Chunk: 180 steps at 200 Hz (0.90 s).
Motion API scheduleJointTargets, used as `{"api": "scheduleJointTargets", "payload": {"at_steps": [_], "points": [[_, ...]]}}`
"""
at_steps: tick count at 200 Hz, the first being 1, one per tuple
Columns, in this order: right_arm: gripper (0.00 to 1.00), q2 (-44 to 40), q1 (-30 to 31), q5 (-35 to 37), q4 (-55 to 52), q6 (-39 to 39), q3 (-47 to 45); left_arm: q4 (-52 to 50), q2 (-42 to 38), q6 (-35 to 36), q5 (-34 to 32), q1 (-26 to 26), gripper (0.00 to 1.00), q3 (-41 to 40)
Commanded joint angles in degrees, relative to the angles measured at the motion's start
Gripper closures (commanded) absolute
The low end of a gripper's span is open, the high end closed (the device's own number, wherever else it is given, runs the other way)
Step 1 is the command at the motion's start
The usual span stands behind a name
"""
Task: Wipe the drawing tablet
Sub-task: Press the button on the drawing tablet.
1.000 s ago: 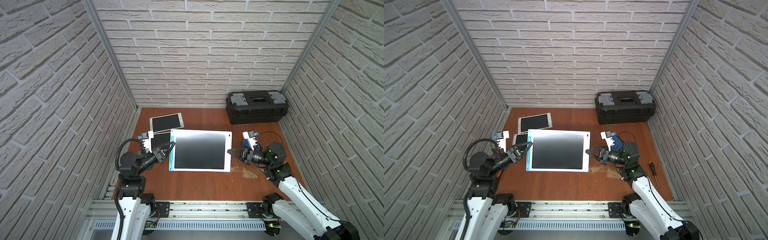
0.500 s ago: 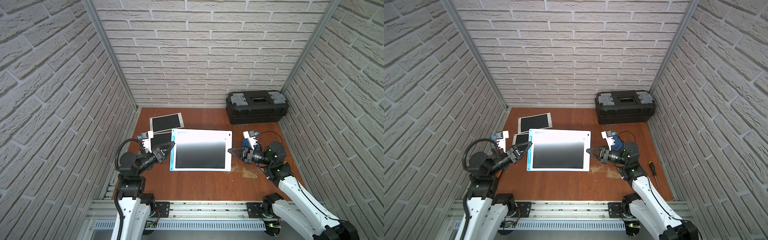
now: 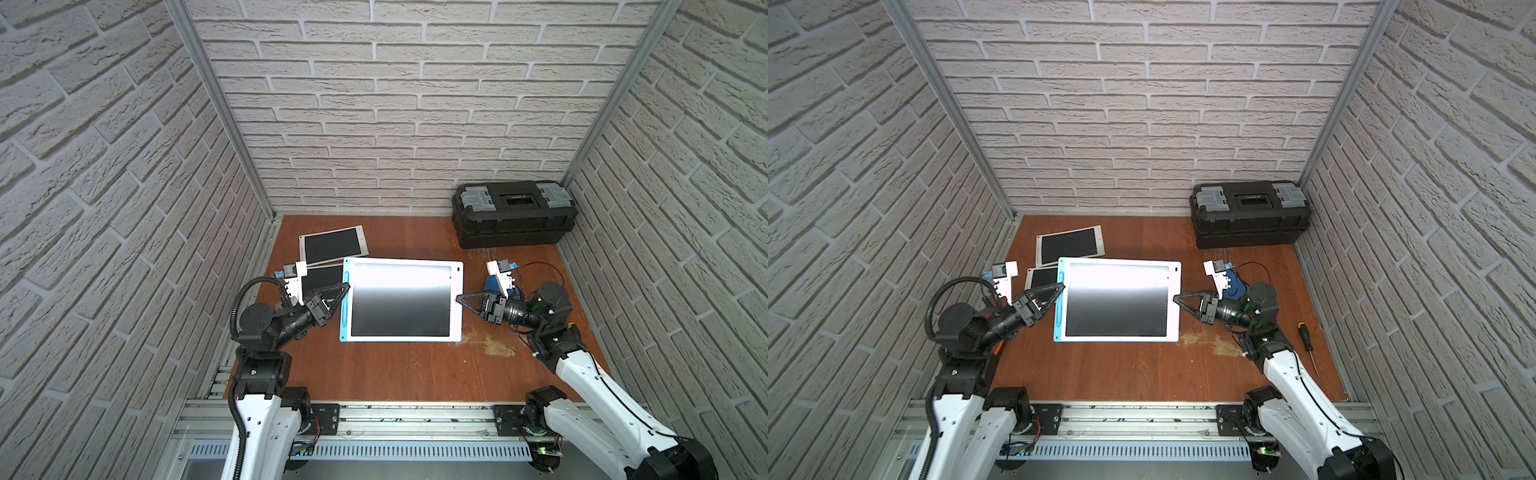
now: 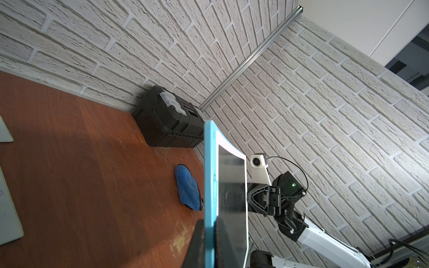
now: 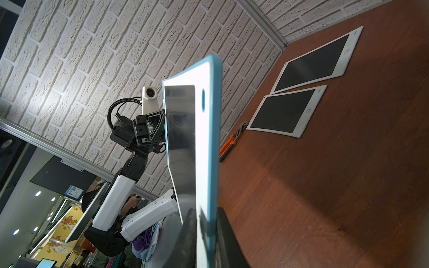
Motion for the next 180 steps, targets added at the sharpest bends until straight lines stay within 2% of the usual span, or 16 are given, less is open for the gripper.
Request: {"api": "scheduleJointTargets", "payload": {"at_steps": [1,8,16,46,65,80,100,113,127,136,156,180], "points": [[0.84,-0.74,1.57,-1.50,5.39,-0.48,0.95,0.88,0.22,2.18,-1.78,0.38,1.00,1.80],[0.87,-0.70,2.09,-1.51,5.12,-0.85,1.14,1.03,0.31,2.02,-1.82,0.38,1.00,1.82],[0.97,-0.78,2.78,-1.50,4.52,-1.43,1.28,1.03,0.42,2.06,-1.94,0.38,1.00,1.99],[0.98,-1.18,4.30,-1.56,3.38,-2.79,1.70,1.17,0.75,2.14,-2.08,0.43,1.00,2.51],[0.82,-0.90,5.83,-2.51,3.54,-3.03,2.26,1.05,0.92,2.27,-2.05,0.47,1.00,2.58],[0.79,-0.74,7.17,-2.50,2.55,-3.92,2.51,1.03,1.09,2.40,-2.10,0.45,1.00,2.78],[0.86,-1.16,7.71,-1.72,0.33,-5.69,2.69,0.71,1.19,2.53,-2.14,0.51,1.00,3.12],[0.97,-1.21,7.83,-1.37,-0.15,-5.78,2.83,0.02,1.06,2.97,-2.10,0.52,1.00,3.51],[0.98,-1.56,7.79,-1.08,-0.88,-6.23,2.92,-1.31,0.84,3.89,-1.99,0.51,1.00,4.07],[0.97,-1.71,7.80,-0.90,-1.09,-6.39,3.01,-2.16,0.68,4.33,-2.05,0.73,1.00,4.35],[0.83,-2.23,7.80,-0.12,-3.52,-7.75,3.57,-3.57,0.66,5.14,-1.92,0.76,1.00,4.84],[0.82,-2.89,7.70,1.35,-6.85,-9.69,3.98,-5.99,0.57,7.13,-2.18,0.78,1.00,5.65]]}}
